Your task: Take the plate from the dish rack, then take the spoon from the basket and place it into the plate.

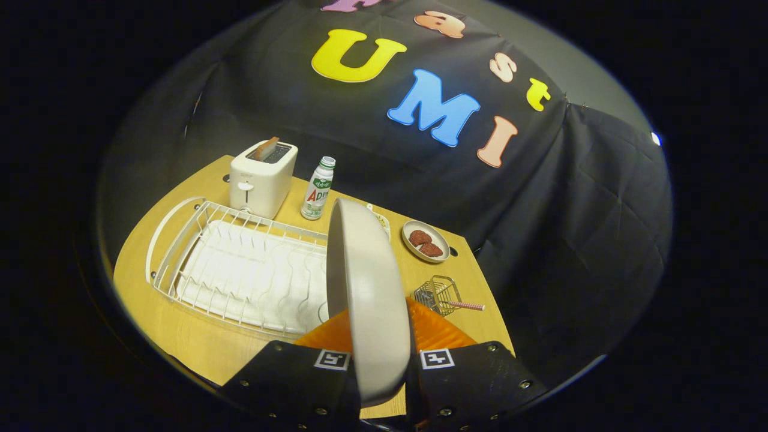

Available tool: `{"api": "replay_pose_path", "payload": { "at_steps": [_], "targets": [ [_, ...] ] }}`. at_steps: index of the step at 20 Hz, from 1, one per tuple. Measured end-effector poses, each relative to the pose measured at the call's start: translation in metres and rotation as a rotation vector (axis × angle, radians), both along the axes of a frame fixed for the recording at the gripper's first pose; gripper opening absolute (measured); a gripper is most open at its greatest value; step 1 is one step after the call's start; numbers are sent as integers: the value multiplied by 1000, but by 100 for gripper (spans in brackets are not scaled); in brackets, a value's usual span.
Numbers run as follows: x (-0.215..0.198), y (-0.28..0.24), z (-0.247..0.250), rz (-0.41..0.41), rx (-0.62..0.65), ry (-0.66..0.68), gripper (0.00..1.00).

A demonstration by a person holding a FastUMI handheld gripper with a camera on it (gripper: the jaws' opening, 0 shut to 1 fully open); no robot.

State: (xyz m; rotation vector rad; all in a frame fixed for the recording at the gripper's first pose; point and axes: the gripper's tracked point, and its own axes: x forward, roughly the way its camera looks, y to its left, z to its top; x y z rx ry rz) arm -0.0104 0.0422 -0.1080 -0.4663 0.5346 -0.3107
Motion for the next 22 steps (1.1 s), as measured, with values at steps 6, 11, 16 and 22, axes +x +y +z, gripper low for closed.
{"api": "replay_pose_path", "payload": {
  "at_steps": [6, 11, 16, 22],
  "targets": [
    [-50, 9, -38, 37, 111, 47, 28],
    [-80, -2, -67, 23, 194, 100, 28],
    [-97, -18, -107, -9, 350, 145, 28],
    [-105, -14, -148, -8, 590, 198, 28]
  ]
}}
